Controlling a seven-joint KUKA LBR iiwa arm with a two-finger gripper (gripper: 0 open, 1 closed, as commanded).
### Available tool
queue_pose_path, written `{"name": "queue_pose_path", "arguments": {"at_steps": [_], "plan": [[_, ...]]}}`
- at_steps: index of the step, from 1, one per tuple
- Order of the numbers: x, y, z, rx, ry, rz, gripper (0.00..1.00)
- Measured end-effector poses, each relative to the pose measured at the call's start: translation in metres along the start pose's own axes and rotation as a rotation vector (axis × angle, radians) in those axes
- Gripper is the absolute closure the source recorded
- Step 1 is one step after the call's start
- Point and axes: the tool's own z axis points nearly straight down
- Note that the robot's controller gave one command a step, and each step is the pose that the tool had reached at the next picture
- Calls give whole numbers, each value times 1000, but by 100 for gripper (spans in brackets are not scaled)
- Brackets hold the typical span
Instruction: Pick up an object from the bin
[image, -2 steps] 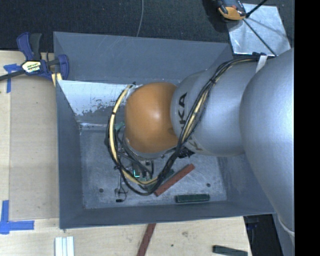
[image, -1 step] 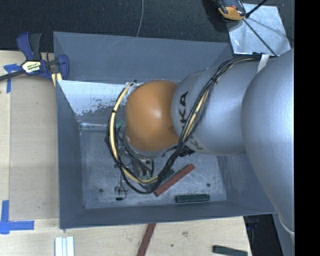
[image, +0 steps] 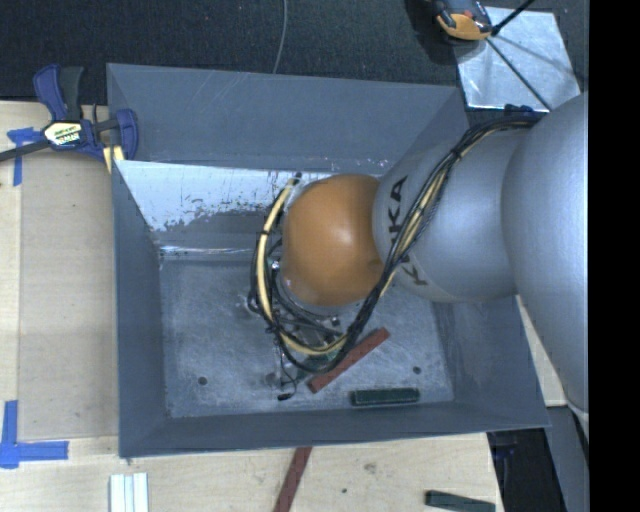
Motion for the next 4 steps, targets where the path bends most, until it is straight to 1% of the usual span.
{"name": "queue_pose_path", "arguments": {"at_steps": [1, 2, 3, 4], "plan": [[8, -54, -7, 1, 4, -29, 0], [17, -69, -2, 1, 7, -30, 0], [26, -82, 32, 0, 7, -214, 0], [26, -86, 30, 0, 3, -188, 100]]}}
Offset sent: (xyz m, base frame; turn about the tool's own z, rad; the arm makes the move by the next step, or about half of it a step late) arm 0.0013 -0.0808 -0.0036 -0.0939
